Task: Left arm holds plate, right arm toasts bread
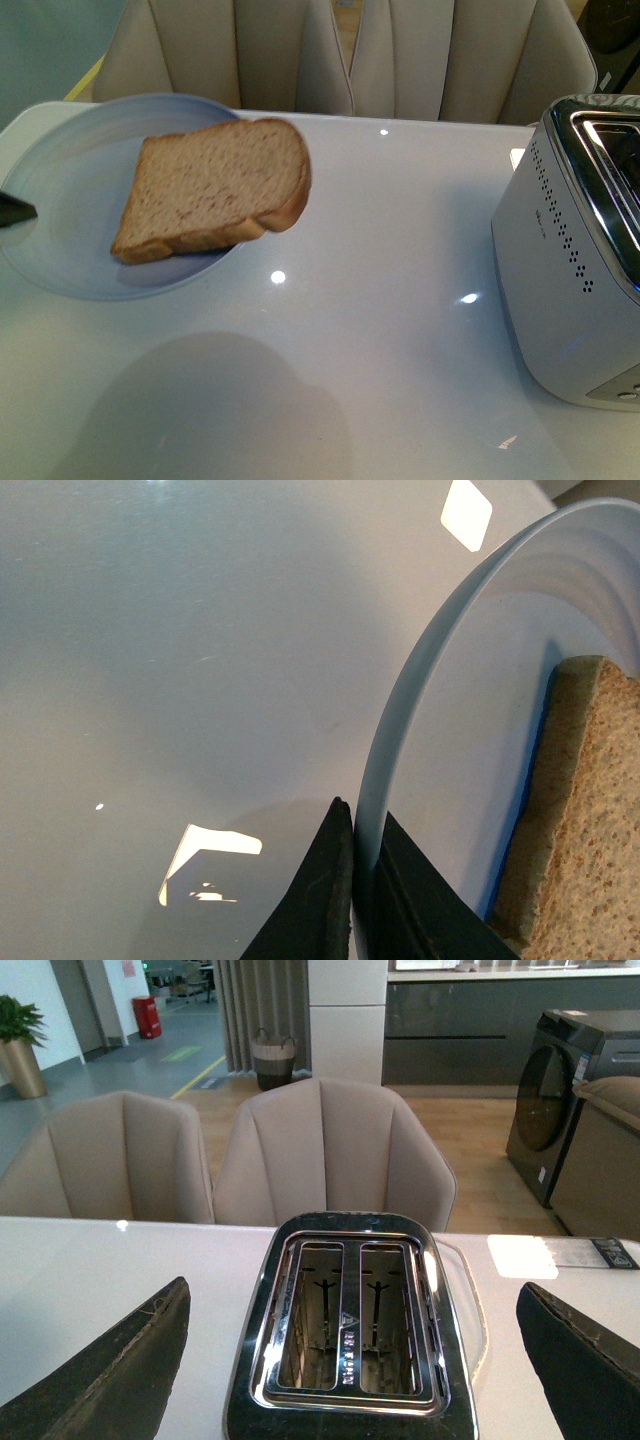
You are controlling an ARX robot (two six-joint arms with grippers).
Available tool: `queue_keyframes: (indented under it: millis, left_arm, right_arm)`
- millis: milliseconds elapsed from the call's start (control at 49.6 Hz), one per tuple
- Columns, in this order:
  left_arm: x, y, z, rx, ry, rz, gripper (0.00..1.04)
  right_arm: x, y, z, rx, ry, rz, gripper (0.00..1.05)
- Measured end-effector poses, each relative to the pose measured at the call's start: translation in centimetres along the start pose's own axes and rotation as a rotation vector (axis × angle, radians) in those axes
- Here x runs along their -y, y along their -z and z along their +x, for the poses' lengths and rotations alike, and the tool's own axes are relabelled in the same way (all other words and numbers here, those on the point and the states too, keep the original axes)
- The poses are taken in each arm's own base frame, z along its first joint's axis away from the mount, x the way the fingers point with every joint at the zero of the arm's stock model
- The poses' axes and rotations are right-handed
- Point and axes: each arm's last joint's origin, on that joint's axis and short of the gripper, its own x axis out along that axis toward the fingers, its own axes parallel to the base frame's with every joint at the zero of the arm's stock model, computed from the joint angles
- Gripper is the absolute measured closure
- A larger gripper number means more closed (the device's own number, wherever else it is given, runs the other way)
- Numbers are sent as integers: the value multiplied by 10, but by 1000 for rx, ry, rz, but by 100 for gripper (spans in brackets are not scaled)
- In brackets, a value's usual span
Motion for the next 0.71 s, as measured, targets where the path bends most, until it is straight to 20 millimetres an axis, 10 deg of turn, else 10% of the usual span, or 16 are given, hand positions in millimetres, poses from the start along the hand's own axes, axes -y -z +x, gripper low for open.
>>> queue_keyframes:
  millis: [706]
  left_arm:
    - [181,19,-2,-70,156,122,102]
  right_arm:
    - [0,0,0,0,0,0,9]
